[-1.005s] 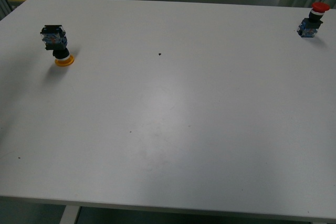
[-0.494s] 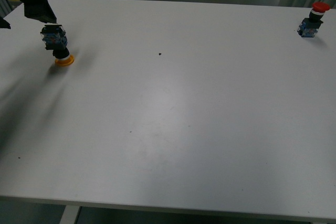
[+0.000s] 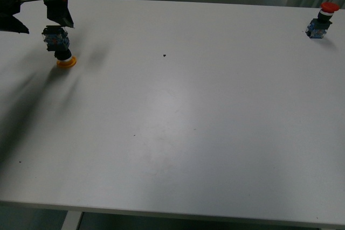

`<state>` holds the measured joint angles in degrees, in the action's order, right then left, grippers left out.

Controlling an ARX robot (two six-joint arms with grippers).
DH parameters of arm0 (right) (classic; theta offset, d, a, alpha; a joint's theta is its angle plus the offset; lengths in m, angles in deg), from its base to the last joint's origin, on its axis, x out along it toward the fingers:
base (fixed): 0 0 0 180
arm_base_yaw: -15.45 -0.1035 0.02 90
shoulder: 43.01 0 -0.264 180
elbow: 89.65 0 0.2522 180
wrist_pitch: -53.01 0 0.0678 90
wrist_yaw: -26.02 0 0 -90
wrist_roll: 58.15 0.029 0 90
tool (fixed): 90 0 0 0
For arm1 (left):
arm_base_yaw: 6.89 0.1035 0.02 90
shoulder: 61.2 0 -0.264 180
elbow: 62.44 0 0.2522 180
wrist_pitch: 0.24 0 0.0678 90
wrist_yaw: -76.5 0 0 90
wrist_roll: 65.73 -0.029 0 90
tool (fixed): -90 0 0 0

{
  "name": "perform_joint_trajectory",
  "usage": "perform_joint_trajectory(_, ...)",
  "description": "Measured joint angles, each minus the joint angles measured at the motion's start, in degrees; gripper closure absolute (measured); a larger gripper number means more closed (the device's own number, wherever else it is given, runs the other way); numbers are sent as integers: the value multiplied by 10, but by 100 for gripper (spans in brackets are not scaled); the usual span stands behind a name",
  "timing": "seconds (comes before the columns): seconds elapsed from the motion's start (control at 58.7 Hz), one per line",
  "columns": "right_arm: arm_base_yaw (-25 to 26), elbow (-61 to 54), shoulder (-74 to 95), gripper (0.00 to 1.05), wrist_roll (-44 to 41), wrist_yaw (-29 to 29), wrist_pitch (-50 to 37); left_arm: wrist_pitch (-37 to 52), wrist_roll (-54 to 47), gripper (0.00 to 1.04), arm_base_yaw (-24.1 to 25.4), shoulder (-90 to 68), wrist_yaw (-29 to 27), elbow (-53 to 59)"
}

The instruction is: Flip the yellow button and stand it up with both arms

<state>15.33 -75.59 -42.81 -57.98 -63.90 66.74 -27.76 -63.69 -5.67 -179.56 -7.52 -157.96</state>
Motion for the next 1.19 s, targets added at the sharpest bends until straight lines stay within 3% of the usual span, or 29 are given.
perform_joint_trajectory(0.988, 0, 0, 0, 7, 0, 0, 0, -42, 8, 7, -11, -47, -18, -56)
perform_joint_trajectory(1.192, 0, 0, 0, 7, 0, 0, 0, -52, 8, 37, -11, -47, -18, -60)
